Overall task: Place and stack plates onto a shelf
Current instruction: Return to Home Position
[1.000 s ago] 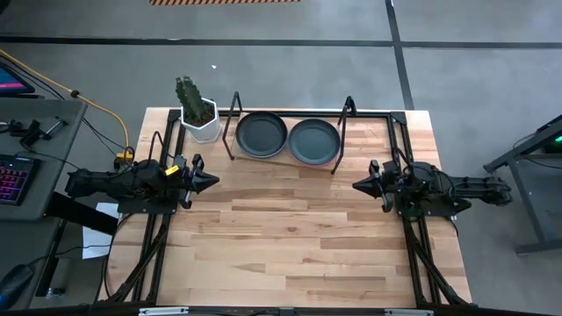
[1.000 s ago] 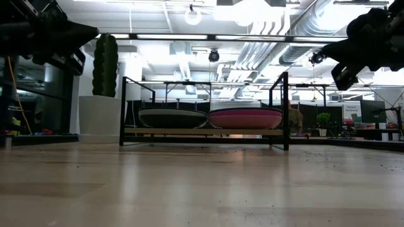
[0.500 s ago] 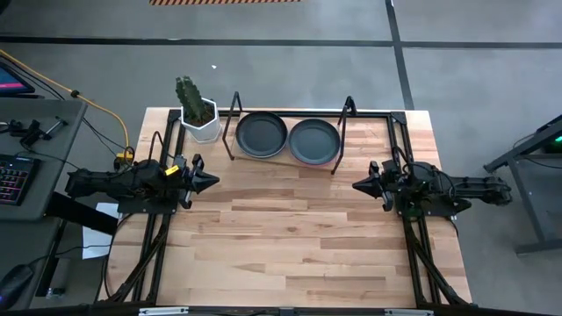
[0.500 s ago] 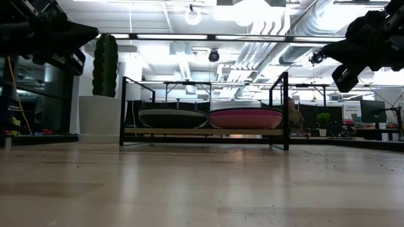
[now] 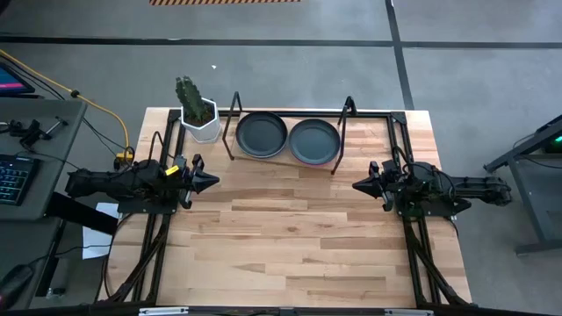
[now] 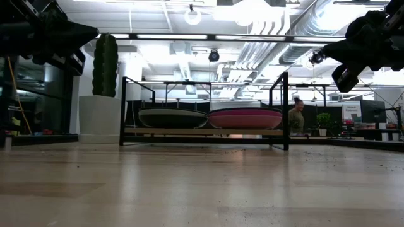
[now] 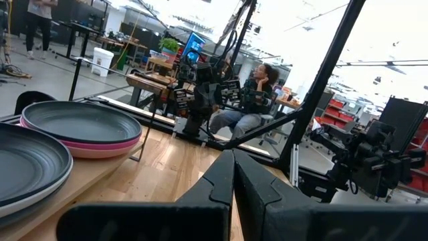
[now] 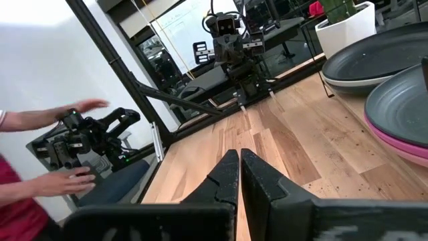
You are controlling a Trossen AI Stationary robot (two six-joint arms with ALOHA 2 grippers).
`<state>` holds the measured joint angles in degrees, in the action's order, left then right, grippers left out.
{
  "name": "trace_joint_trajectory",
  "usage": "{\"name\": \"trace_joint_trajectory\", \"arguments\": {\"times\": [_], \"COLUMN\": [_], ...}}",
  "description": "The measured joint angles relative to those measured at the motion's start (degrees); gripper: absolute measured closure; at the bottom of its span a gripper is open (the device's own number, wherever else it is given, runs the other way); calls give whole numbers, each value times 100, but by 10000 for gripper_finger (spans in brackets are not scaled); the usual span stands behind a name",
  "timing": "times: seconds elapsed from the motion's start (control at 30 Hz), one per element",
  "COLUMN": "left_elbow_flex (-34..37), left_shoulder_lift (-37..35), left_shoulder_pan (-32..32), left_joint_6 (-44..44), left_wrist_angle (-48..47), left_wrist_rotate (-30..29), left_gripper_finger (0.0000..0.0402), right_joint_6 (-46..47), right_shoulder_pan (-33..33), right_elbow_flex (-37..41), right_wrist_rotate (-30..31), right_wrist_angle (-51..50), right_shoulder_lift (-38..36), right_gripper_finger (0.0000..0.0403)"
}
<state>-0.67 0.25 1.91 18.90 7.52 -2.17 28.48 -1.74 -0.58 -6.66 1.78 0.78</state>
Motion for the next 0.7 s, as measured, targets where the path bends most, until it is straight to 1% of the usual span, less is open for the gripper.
{"name": "trace_joint_trajectory", "arguments": {"times": [0.1,0.13,0.23,0.3,0.7], "left_elbow_flex": [0,0,-9,-8,-9], "left_shoulder_lift": [0,0,-2,-2,7], "left_shoulder_pan": [0,-1,3,2,-2], "left_joint_6": [-3,-129,-900,-1173,-1004], "left_wrist_angle": [1,-10,-340,-658,-680], "left_wrist_rotate": [0,0,-1,-2,11], "left_gripper_finger": [401,401,401,401,401], "right_joint_6": [0,1,-1,-1,1], "right_shoulder_pan": [0,0,0,0,0], "right_elbow_flex": [0,0,0,0,0], "right_wrist_rotate": [0,0,0,0,0], "right_wrist_angle": [0,0,0,0,-1], "right_shoulder_lift": [1,0,0,0,0], "right_gripper_finger": [402,402,402,402,402]}}
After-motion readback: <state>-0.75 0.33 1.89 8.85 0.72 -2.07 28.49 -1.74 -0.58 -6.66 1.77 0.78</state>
